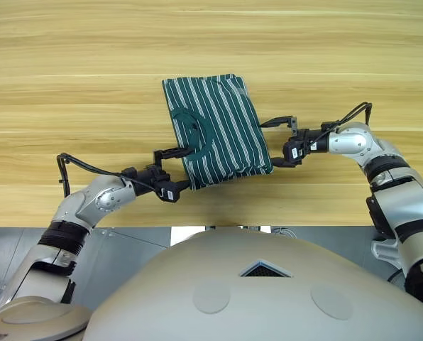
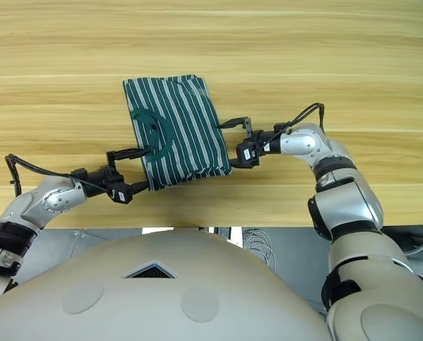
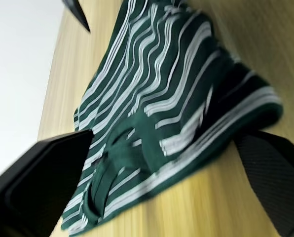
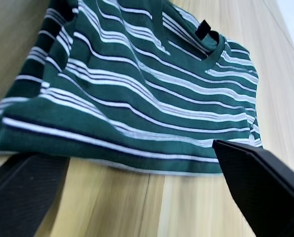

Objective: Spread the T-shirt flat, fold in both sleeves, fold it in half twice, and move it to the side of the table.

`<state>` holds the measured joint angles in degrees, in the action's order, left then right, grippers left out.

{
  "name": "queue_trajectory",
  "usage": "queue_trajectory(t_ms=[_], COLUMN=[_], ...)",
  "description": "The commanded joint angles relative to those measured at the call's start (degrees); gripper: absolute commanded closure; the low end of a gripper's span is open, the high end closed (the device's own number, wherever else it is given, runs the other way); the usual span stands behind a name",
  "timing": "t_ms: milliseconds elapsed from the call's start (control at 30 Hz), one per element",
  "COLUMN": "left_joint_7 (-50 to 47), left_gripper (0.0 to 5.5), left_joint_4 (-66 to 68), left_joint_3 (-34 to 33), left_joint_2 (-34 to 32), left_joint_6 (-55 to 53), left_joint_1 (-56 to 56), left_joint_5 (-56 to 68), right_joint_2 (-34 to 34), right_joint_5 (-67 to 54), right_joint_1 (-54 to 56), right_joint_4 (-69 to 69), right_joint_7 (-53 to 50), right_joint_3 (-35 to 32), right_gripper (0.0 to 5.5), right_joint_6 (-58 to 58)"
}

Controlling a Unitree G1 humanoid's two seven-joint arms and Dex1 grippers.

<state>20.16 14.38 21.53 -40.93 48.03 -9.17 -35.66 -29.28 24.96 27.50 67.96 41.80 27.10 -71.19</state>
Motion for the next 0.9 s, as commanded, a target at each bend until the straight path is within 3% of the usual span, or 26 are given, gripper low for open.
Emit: queue_trajectory(t_ms=[33, 67, 333, 700, 900], left_joint_7=[0.84, 0.67, -0.25, -1.65, -4.87], left_gripper=[0.4, 0.4, 0.38, 0.38, 1.57], left_joint_4=[3.03, 3.22, 4.39, 5.82, 8.12], left_joint_3=[3.54, 4.06, 7.54, 10.67, 12.15], left_joint_2=[0.27, 0.4, 1.0, 0.02, -0.6], left_joint_6=[-1.02, -0.97, 0.03, 3.11, 4.3], left_joint_1=[0.9, 1.26, 3.48, 5.46, 7.94], left_joint_5=[-3.58, -3.61, -3.84, -5.91, -10.65], right_joint_2=[-0.03, -0.03, 0.26, 0.75, 1.16], right_joint_5=[-1.86, -2.64, -8.24, -7.9, -12.95], right_joint_1=[-0.26, -0.43, -1.06, 0.6, -0.34], right_joint_4=[0.61, 0.71, 0.93, 2.39, 3.26], right_joint_7=[4.0, 5.06, 12.32, 10.31, 17.58], right_joint_3=[1.38, 1.59, 3.36, 1.44, 0.04], right_gripper=[0.1, 0.1, 1.68, 3.83, 5.06], right_joint_6=[-2.34, -3.07, -7.17, -3.69, -2.67])
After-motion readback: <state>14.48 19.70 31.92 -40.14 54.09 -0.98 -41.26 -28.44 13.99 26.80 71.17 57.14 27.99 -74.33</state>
